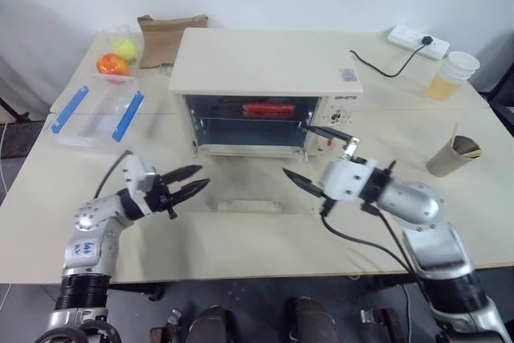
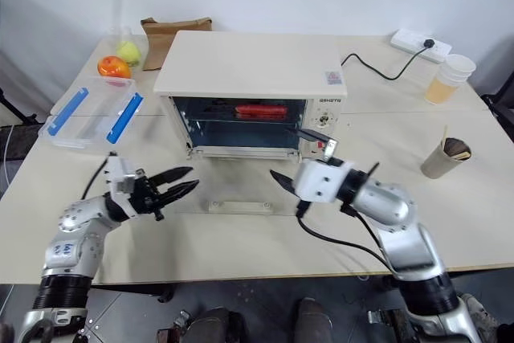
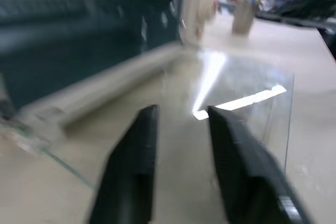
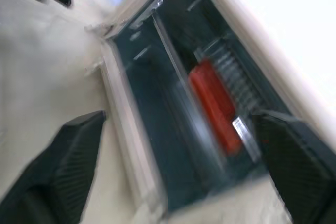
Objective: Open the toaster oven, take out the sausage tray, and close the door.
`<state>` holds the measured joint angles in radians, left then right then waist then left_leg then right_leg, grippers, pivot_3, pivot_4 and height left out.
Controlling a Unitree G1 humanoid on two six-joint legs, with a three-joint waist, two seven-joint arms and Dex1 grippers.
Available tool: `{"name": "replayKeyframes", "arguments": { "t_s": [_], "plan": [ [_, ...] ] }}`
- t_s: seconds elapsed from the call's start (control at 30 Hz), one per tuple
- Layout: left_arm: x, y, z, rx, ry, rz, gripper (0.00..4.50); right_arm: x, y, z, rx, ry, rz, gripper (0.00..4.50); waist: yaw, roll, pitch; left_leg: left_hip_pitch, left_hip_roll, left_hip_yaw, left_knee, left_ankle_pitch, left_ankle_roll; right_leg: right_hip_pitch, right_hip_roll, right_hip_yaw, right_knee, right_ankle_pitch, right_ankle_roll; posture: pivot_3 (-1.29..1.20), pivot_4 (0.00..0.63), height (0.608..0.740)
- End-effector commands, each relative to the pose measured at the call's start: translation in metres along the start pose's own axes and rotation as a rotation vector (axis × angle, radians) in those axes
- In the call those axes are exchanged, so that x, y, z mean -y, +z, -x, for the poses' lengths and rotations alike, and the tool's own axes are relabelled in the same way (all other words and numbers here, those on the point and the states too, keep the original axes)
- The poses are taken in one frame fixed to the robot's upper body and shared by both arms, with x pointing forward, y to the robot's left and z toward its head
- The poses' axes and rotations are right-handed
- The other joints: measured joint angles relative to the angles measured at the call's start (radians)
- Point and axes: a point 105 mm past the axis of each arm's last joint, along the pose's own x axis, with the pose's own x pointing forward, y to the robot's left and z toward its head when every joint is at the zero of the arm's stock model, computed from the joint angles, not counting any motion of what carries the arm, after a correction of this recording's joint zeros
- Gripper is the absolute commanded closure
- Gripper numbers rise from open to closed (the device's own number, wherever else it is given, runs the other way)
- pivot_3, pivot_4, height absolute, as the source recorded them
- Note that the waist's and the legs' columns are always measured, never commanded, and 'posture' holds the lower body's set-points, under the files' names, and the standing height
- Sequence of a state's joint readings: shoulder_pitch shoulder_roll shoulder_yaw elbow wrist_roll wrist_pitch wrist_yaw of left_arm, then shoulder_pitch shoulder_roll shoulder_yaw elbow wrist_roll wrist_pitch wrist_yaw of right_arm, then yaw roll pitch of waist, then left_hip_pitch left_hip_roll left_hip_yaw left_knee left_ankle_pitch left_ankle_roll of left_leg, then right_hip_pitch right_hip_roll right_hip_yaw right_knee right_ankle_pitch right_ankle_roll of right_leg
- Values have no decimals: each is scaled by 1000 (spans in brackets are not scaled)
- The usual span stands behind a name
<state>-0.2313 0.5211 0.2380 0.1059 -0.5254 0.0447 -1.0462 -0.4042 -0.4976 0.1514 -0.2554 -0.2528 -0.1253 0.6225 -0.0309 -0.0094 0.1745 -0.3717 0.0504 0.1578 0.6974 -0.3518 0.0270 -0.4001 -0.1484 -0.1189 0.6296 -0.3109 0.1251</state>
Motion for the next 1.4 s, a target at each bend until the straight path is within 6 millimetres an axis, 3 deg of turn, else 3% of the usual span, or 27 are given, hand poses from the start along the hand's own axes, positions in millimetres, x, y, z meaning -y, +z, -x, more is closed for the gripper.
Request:
{"name": "replayKeyframes", "arguments": {
  "t_s": [0.03, 0.13, 0.3, 0.43, 0.53, 0.8, 1.07, 1.23, 1.4],
  "plan": [
    [0, 20, 16, 60, 69, -54, 1418, 10, -5, -18, -52, -85, 157, 0, 0, 0, 0, 0, 0, 0, 0, 0, 0, 0, 0, 0, 0, 0, 0, 0, 150, 740],
    [5, 22, 25, 57, 106, -52, 463, 17, -10, -33, -89, -128, 232, 0, 0, 0, 0, -1, -1, 0, 0, 0, 0, -1, -1, 0, 0, 0, 0, 0, 150, 740],
    [14, 21, 31, 59, 143, -44, 463, 18, -21, -55, -154, -115, 289, 0, -2, 0, 0, -3, 0, -1, 0, 0, 0, -2, -1, -1, 0, 0, 0, 0, 150, 740],
    [19, 18, 30, 55, 152, -41, 463, 19, -12, -71, -114, -129, 293, 0, -6, 0, 0, -3, 0, 0, -1, 0, 0, -3, 0, -1, 0, 0, 0, 0, 150, 740],
    [20, 19, 28, 60, 157, -41, 425, 15, -17, -77, -139, -105, 288, 592, -9, 0, 0, -3, 0, 0, -1, 0, 0, -3, 0, -1, 1, 0, 0, 0, 150, 740],
    [22, 20, 25, 64, 158, -37, 425, 15, -20, -88, -165, -106, 312, 3334, -18, 0, 0, -4, 0, 0, -2, 0, 0, -5, 0, -1, 1, 0, 0, 0, 150, 740],
    [19, 23, 23, 69, 150, -42, 425, 19, -21, -92, -180, -116, 316, 3334, -27, 0, 0, -4, 0, 0, -3, 0, 0, -7, 0, 0, 2, 0, 0, 0, 150, 740],
    [17, 24, 21, 73, 142, -37, 425, 24, -15, -93, -154, -125, 333, 4481, -28, 0, 0, -4, 0, 1, -4, 0, 0, -7, 0, 0, 2, 0, 0, 0, 150, 740],
    [11, 27, 16, 83, 129, -34, 425, 29, -3, -92, -99, -134, 369, 4481, -28, -1, 0, -4, 0, 0, -4, 0, 0, -7, 0, 0, 2, 0, 0, 0, 150, 740]
  ]
}}
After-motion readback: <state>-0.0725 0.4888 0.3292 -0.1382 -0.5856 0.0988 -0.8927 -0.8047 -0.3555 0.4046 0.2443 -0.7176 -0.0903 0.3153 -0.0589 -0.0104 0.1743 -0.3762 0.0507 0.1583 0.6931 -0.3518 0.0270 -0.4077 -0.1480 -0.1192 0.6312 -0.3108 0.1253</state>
